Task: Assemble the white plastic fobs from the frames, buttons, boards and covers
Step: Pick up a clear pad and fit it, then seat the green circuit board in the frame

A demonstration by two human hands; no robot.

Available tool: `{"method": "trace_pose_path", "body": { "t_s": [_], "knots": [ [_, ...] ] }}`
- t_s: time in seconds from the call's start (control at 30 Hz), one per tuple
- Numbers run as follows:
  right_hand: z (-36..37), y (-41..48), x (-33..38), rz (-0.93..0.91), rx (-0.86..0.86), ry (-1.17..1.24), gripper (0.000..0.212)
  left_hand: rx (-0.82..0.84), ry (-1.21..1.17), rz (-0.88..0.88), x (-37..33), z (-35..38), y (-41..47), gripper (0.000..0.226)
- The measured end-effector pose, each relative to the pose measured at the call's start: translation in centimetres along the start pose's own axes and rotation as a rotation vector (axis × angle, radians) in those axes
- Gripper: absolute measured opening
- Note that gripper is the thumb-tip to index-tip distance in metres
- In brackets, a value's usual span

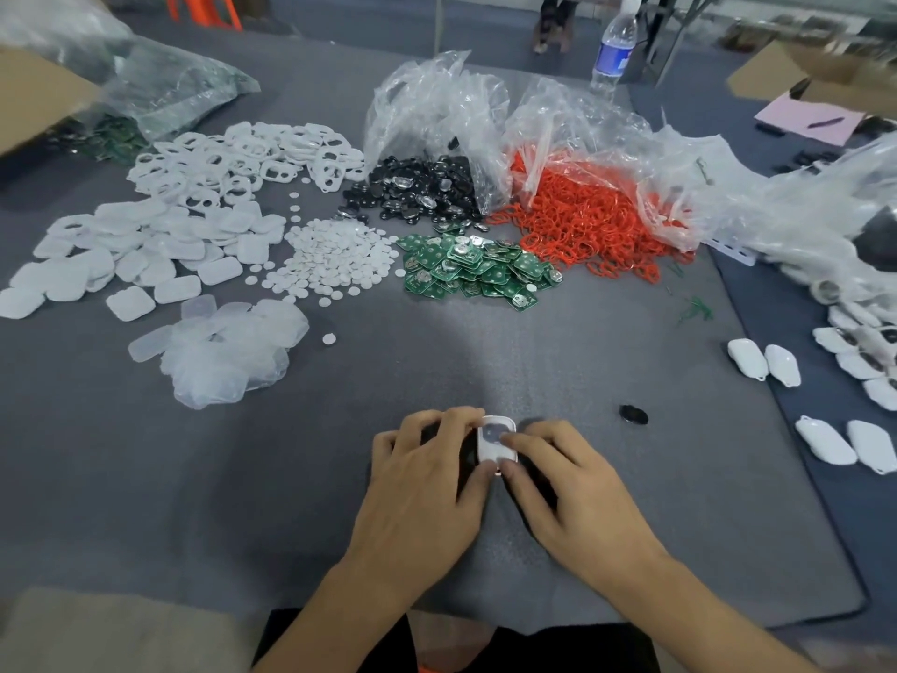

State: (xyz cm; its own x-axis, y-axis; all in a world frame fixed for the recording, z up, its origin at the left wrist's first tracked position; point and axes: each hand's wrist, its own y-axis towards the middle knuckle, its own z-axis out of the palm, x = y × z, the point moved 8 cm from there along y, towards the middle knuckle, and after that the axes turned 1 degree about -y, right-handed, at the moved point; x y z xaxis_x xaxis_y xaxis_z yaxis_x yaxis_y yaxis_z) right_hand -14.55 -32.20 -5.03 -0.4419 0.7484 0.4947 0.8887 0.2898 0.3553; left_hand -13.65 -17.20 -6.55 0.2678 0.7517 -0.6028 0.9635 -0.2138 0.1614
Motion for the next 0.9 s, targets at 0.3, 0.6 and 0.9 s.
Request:
{"method": "trace_pose_path", "body": {
  "t_s": [0.3,0.6,0.9],
  "knots": [
    [-0.3,0.2,0.0,0.027,0.011,0.039,0.033,-0.049,-0.212,-0.016,0.5,-1.3,2.7,0.031],
    [-1.4,7.9,-5.4,0.419,-0.171,0.07,0.026,-0.174,-0.29,-0.034,0.1,-1.2,11.4,0.009],
    [0.8,14.9,-9.9,0.589,-0.221,-0.072,0.039,-0.147,-0.123,-0.011,0.4,1.9,18.9,0.023]
  ]
}}
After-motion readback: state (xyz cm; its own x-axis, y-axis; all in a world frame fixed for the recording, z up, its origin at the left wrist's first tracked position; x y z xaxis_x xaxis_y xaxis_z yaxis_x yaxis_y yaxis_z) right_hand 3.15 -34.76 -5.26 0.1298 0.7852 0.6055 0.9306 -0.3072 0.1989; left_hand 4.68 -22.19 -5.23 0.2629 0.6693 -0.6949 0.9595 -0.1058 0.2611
